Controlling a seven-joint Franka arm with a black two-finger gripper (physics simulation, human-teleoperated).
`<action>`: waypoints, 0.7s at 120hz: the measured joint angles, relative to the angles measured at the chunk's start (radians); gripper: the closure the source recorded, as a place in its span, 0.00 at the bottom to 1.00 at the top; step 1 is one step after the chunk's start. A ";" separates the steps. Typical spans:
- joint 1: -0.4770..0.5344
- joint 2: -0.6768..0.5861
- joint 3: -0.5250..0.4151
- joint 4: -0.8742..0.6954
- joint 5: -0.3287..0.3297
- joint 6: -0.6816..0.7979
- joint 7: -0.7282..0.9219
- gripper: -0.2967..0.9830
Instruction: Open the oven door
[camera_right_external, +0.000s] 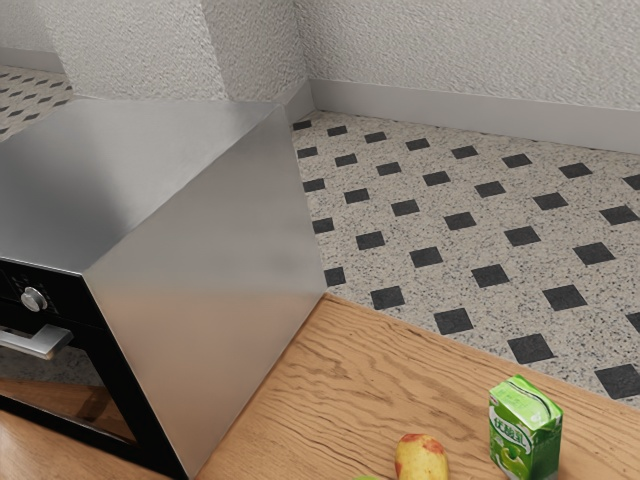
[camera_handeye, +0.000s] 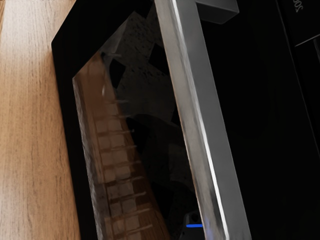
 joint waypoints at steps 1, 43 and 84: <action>0.000 0.000 0.001 -0.002 0.000 0.001 0.001 0.23; 0.017 -0.005 0.010 -0.035 0.000 0.030 0.039 0.23; 0.080 -0.101 0.022 -0.110 0.000 0.032 0.061 0.23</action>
